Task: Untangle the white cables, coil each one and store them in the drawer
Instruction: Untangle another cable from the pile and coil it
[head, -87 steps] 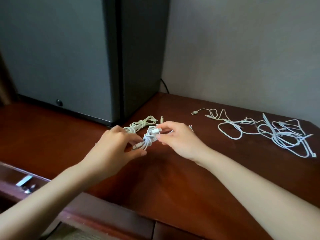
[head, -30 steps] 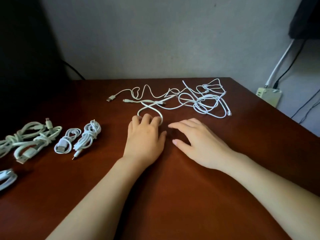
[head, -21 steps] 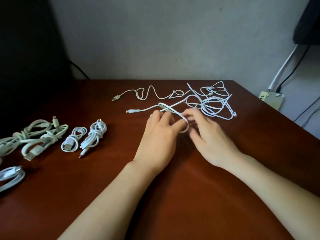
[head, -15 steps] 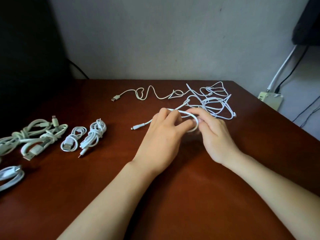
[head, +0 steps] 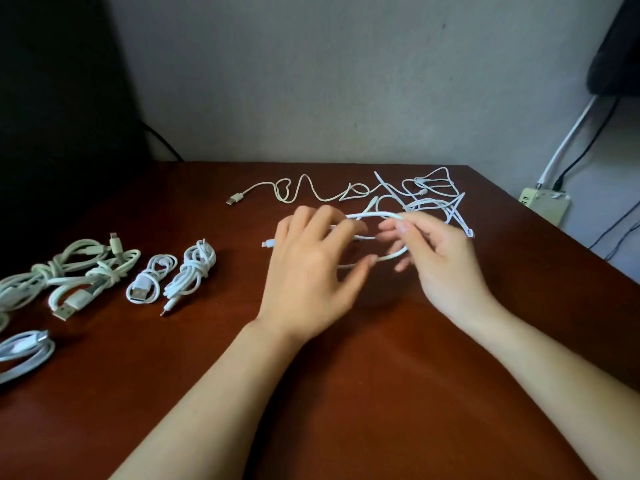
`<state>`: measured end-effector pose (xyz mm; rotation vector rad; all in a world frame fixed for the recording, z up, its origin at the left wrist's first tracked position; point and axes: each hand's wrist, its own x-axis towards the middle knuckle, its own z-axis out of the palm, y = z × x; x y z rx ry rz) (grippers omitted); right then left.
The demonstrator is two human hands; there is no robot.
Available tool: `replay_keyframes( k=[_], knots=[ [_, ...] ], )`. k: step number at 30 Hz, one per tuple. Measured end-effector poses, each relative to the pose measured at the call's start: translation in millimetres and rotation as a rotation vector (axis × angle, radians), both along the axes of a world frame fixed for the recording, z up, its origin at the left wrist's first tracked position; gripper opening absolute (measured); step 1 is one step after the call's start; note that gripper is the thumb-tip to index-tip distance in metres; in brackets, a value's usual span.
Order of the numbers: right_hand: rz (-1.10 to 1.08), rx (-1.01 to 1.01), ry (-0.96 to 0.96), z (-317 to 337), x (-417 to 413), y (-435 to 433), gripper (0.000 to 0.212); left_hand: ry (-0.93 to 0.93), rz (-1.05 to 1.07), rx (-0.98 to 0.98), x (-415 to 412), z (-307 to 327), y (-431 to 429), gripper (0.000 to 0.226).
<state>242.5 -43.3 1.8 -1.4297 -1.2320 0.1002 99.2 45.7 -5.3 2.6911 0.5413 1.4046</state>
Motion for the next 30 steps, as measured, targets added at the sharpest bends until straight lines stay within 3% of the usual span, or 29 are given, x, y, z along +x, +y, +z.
replay_keyframes(
  k=[5, 10, 15, 18, 21, 23, 25, 28, 30],
  knots=[
    [-0.235, 0.226, -0.162, 6.4, 6.3, -6.9, 0.024, -0.007, 0.058, -0.287, -0.7, -6.0, 6.1, 0.029],
    [-0.265, 0.326, -0.229, 9.2, 6.3, -10.2, 0.021, 0.097, 0.038, -0.433, -1.6, -7.6, 8.0, 0.029],
    [-0.281, 0.342, -0.354, 11.0, 4.5, -12.4, 0.027, -0.012, -0.067, -0.66, -2.7, -5.1, 8.2, 0.03],
    [-0.258, 0.347, -0.4, 9.6, 4.7, -11.9, 0.028, -0.051, -0.027, -0.693, 0.6, -5.9, 9.2, 0.017],
    [-0.23, 0.362, -0.445, 10.6, 1.8, -12.8, 0.027, -0.139, 0.033, -0.742, -0.4, -3.9, 10.9, 0.017],
    [-0.227, 0.362, -0.499, 11.1, -0.6, -12.7, 0.026, -0.155, 0.066, -0.809, -1.9, -0.9, 11.3, 0.026],
    [-0.227, 0.365, -0.537, 10.3, -1.3, -12.0, 0.025, -0.102, 0.073, -0.759, -3.0, 3.1, 6.4, 0.041],
    [-0.226, 0.393, -0.494, 10.5, -1.7, -13.2, 0.032, -0.05, -0.107, -0.679, -3.3, 12.6, -8.1, 0.059],
    [-0.238, 0.411, -0.471, 12.1, -1.8, -15.0, 0.037, -0.03, -0.344, -0.854, -2.6, 15.8, -16.3, 0.066]
  ],
)
